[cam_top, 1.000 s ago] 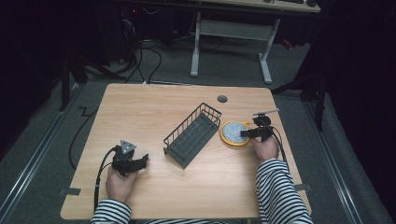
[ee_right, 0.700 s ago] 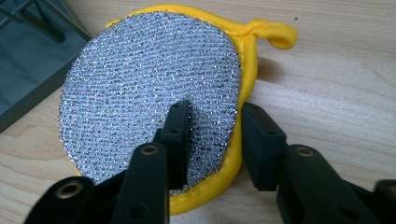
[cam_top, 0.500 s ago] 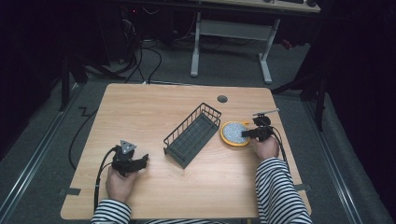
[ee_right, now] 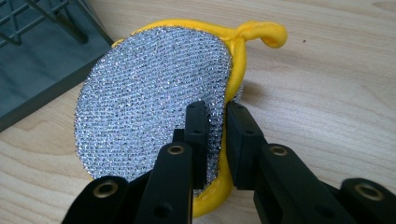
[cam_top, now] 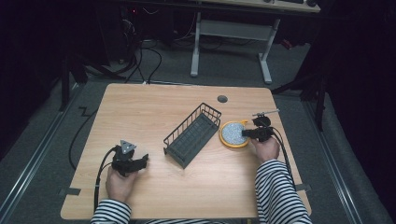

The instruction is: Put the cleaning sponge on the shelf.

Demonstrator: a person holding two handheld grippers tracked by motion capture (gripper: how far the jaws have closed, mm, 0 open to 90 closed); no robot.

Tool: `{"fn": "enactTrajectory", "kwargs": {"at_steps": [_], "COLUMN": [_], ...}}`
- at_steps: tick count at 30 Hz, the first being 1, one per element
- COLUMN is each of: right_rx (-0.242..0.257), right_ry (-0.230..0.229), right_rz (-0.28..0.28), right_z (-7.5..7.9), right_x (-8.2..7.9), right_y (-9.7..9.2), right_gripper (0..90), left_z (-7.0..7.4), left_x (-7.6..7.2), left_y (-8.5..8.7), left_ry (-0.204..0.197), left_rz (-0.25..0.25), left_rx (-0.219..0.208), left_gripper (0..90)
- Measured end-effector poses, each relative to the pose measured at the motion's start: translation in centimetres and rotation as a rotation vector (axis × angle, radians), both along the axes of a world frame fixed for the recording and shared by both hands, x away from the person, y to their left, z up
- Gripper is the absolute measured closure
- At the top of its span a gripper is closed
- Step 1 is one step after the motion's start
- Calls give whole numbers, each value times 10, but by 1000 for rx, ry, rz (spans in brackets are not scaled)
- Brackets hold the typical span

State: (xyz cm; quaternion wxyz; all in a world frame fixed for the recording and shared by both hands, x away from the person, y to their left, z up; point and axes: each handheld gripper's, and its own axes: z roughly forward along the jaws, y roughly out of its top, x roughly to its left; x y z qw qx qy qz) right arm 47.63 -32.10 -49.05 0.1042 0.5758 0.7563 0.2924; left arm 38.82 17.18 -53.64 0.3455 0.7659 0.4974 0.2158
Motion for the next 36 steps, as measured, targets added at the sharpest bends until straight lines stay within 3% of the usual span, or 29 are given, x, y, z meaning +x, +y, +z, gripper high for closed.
{"fn": "enactTrajectory", "kwargs": {"at_steps": [8,14,21,36], "right_rx": [17,-1,37,33], "right_ry": [-19,-62,-90,-149], "right_rz": [26,73,88,150], "right_z": [15,36,53,90], "right_x": [-9,-23,-34,-38], "right_y": [-7,-10,-19,-7], "right_gripper": [805,805,805,805], "left_z": [0,0,0,0], "left_x": [0,0,1,1], "left_y": [0,0,1,1], "left_ry": [1,1,3,1], "left_rz": [0,-1,1,3], "left_rx": [-4,-5,-6,-5], "left_gripper": [306,306,311,311]}}
